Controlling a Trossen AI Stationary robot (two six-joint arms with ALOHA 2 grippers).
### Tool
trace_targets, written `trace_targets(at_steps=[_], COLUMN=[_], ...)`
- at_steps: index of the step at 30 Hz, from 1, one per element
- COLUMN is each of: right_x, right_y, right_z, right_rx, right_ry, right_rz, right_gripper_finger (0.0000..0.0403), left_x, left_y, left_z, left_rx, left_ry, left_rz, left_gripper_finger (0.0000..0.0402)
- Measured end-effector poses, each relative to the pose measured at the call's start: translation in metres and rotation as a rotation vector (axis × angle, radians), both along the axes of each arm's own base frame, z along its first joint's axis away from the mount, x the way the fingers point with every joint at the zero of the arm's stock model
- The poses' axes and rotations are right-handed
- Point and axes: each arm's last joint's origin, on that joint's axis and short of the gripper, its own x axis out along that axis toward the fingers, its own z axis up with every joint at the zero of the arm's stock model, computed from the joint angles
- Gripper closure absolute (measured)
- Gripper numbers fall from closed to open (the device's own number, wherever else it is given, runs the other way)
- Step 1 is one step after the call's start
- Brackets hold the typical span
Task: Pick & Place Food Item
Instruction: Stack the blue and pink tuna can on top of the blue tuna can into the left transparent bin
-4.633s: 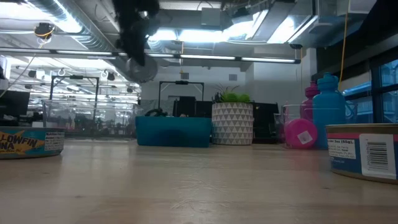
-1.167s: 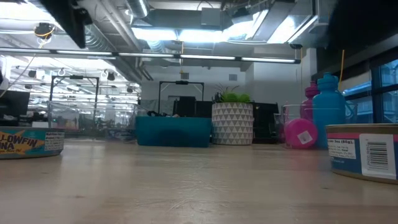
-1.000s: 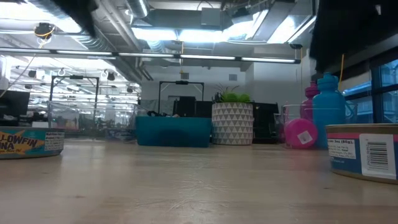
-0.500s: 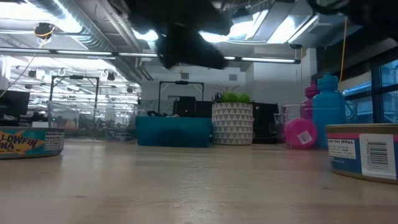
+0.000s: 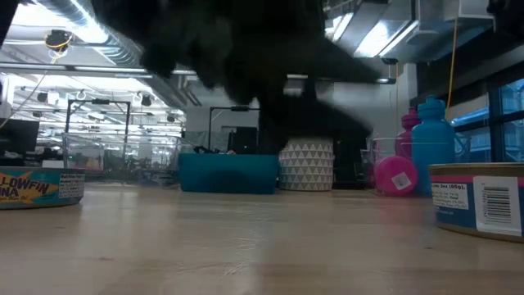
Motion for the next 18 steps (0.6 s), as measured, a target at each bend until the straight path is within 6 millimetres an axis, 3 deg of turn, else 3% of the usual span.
trace_targets(at_steps=[5,12,18], right_x=[0.000,0.014,0.025], right_y=[-0.002,-0.003,-0.008], right_z=[-0.017,-0.023,-0.022], right_rx=[0.037,0.037,0.061], right_ry=[-0.036,-0.176,-0.183], right_rz=[0.005,0.047,0.064], right_gripper_finger=[0.0062,0.0062,0.0062], left_x=[0.006,0.008,0.009], left_y=[0.004,0.008,0.009], left_z=[-0.027,-0.031,-0.029], left_rx=[0.054,0.297,0.522], left_ry=[0.029,-0.056,-0.127], left_rz=[0.031,0.125,0.143], left_gripper_finger=[0.0162,0.0162,0.0162])
